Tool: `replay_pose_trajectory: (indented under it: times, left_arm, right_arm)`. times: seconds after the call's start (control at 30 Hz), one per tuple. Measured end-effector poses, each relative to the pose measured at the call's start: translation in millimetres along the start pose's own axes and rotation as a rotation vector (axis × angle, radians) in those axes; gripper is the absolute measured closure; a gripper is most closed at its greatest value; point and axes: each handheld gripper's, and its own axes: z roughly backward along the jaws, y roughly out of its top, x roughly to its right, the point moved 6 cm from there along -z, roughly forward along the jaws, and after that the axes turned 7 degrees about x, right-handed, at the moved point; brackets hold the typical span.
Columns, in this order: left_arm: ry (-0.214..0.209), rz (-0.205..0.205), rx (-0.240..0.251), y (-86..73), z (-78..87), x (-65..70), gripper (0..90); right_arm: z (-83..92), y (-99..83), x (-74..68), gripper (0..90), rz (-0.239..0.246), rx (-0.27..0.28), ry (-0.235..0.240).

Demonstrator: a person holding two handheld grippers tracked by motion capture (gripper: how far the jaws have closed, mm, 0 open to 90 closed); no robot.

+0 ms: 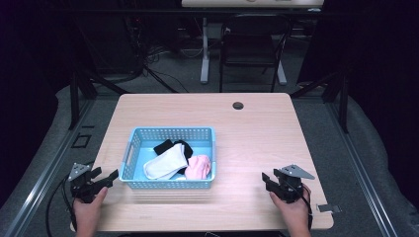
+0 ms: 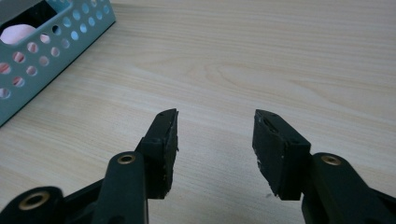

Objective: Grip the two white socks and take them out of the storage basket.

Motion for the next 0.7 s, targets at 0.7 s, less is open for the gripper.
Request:
replay_pose_trajectory:
  times: [0.7]
  left_arm:
    - [-0.014, 0.000, -0.004, 1.3, -0.2, 1.7, 24.4]
  right_arm:
    - [5.1, 5.9, -25.5, 58.0, -0.028, 0.033, 0.076]
